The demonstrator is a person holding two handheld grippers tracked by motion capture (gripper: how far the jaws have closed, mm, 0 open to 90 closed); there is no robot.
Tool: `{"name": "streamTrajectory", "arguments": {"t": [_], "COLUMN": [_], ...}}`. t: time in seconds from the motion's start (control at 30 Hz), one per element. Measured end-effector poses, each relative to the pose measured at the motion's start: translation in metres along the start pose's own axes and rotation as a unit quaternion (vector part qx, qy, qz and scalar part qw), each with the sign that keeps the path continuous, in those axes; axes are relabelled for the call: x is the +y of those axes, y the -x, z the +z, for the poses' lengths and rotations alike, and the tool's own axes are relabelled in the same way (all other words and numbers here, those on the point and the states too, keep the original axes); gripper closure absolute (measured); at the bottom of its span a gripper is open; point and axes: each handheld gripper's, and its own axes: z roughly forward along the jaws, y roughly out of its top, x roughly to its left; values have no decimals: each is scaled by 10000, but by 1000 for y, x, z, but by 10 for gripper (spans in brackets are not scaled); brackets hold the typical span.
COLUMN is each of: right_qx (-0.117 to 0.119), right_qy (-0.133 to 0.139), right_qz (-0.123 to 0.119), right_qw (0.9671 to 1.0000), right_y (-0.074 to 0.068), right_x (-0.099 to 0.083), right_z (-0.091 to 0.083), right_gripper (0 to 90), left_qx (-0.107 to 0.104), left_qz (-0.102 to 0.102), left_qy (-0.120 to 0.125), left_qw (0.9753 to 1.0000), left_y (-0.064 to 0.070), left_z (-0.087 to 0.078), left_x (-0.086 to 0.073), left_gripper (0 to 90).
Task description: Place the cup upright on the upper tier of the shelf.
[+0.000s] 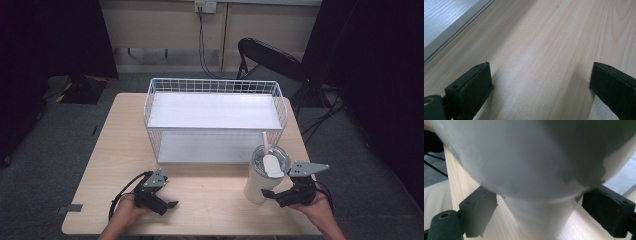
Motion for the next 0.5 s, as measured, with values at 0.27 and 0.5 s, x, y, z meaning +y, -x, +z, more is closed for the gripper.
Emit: {"name": "streamTrajectory", "arguments": {"t": [0.27, 0.5], "right_qx": [-34, -247], "right_qy": [435, 850], "right_qz": [26, -82], "right_qw": [9990, 9960], "right_y": [-2, -6], "right_x": [-2, -11], "right_z": [5, 11], "right_gripper": [94, 91], "left_qx": [8, 10], "left_qz": [-12, -13], "left_qy": [-14, -19], "left_qw": [10000, 10000], "left_y": [0, 0], "left_z": [0, 0], "left_x": [0, 0], "left_gripper": [36, 36]}}
